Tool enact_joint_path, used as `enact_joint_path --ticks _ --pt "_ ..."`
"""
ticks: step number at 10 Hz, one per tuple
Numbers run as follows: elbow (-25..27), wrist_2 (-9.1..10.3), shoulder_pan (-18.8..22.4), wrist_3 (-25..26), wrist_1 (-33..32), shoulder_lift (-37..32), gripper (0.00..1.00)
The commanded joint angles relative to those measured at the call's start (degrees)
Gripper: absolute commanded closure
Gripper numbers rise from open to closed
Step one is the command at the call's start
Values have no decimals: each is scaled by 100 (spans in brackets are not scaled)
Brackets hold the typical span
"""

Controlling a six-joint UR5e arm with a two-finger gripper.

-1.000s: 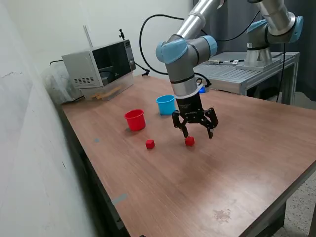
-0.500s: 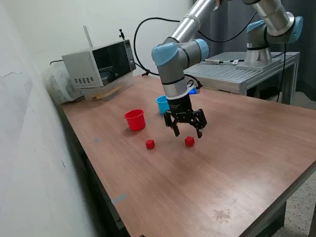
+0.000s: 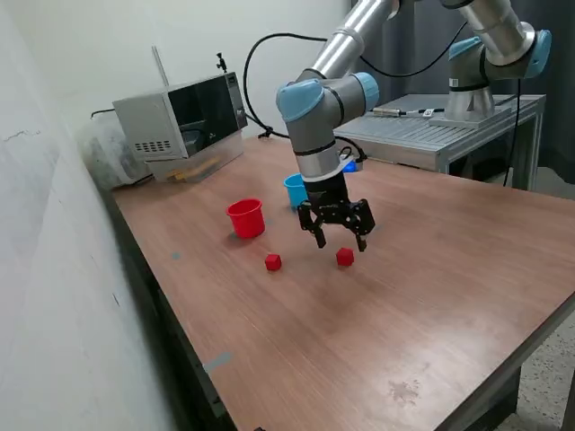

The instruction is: Place red objects in the red bin, and blue objects in the blue bin.

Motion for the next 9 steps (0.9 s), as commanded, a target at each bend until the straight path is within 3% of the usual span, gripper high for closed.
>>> enact_joint_path --ticks 1,2,3,8,9 --pt "35 0 22 14 -30 -2 0" --pt "35 8 22 23 -31 -2 0" --pt "44 9 22 23 -31 -2 100" --pt "35 -27 22 14 -22 112 100" --pt "9 -114 -4 23 -13 42 100"
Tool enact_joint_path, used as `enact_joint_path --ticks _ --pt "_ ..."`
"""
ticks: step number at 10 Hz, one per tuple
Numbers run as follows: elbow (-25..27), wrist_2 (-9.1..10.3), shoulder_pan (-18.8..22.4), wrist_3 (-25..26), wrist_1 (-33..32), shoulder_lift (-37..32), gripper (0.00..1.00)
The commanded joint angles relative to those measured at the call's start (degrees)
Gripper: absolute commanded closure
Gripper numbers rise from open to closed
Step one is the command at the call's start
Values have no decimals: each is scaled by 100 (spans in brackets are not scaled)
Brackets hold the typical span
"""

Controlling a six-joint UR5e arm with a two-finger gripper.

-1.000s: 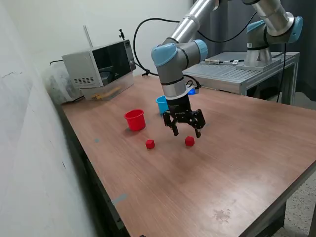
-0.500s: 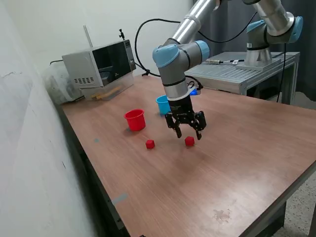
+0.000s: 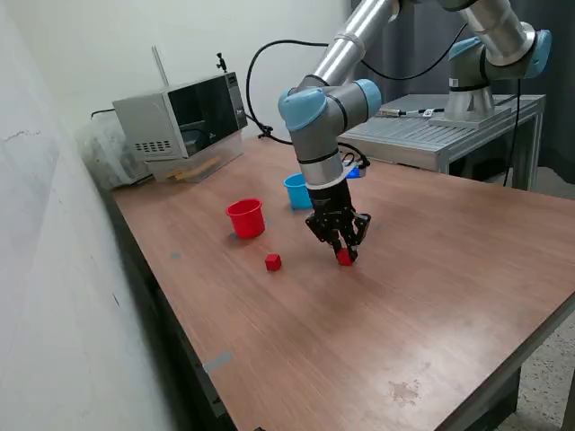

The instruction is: Place red objects in the red bin, and blue objects in the blue bin.

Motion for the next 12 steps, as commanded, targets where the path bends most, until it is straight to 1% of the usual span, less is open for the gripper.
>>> enact_joint_path --ticks 1,2,4,5,6,7,8,10,11,12 --pt "-103 -241 -47 14 60 -349 100" --pt "-112 -252 -143 5 156 -595 100" --pt "-95 -261 -677 -38 429 -886 100" --pt "-130 -304 -932 -39 673 -992 100" --pt "-304 -409 -1239 5 876 -1028 100" --pt "-549 -471 -1503 5 913 -1002 100" --pt "-691 -472 -1845 -12 904 -985 100" --pt "-640 -454 -1910 -39 852 -792 100" --pt "-614 -437 -1910 -30 712 -652 100" --pt "-526 -428 -1910 -30 371 -633 100"
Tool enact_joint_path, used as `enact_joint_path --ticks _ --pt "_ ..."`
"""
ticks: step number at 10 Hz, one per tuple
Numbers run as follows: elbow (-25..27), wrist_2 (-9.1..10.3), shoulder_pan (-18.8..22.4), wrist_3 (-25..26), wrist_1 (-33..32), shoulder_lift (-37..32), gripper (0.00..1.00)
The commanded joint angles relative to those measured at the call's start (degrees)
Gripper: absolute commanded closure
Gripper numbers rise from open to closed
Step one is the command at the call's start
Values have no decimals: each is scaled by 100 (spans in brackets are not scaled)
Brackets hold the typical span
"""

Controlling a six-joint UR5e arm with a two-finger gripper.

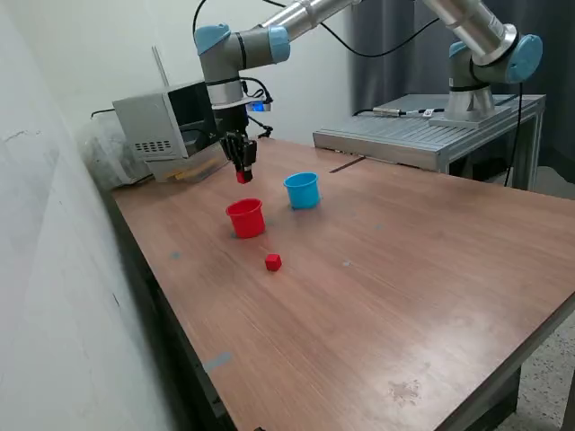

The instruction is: Place red objects in the red bin, and blue objects in the blue bin.

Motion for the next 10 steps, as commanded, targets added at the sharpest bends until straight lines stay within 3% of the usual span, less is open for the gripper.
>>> enact_joint_path --ticks 1,3,4,8,10 --pt "171 33 -28 1 -373 123 100" --pt "146 60 -28 18 -435 237 100" --pt "120 51 -28 36 -435 263 0" --pt "-3 16 59 62 -435 272 0" --pt "75 33 513 45 -356 63 0"
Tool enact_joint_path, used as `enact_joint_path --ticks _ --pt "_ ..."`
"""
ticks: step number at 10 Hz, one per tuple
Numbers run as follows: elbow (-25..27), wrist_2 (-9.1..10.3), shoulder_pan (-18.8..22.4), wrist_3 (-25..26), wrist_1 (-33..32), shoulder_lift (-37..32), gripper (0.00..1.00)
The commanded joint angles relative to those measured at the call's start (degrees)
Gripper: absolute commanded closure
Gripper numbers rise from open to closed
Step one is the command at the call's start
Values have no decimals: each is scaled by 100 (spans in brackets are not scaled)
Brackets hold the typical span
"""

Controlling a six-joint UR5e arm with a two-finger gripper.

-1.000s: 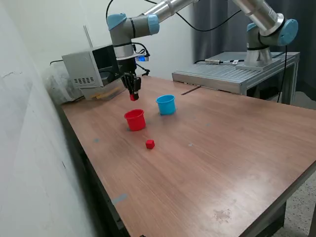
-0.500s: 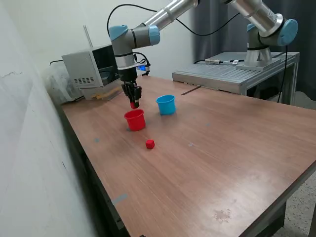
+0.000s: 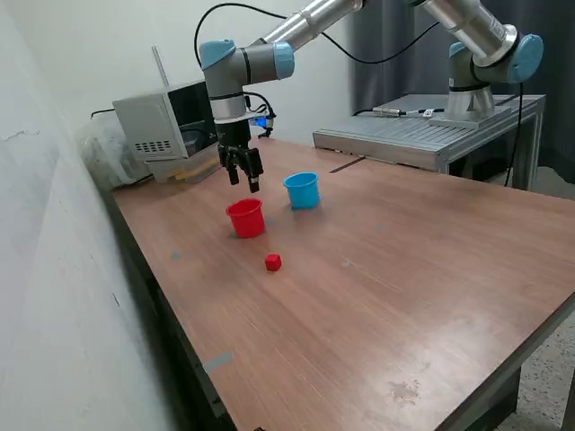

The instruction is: Place red objects in the red bin, and blue objects in the blue bin.

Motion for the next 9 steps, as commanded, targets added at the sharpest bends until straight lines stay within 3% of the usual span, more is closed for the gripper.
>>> enact_joint_path --ticks 1,2,4,5,9 --pt "38 26 696 -63 120 -196 0" --pt "29 34 822 -38 164 -205 0" --pt "-207 323 876 120 182 -75 0" --pt "-322 333 954 234 182 92 0" --pt "-779 211 1175 -853 165 523 0"
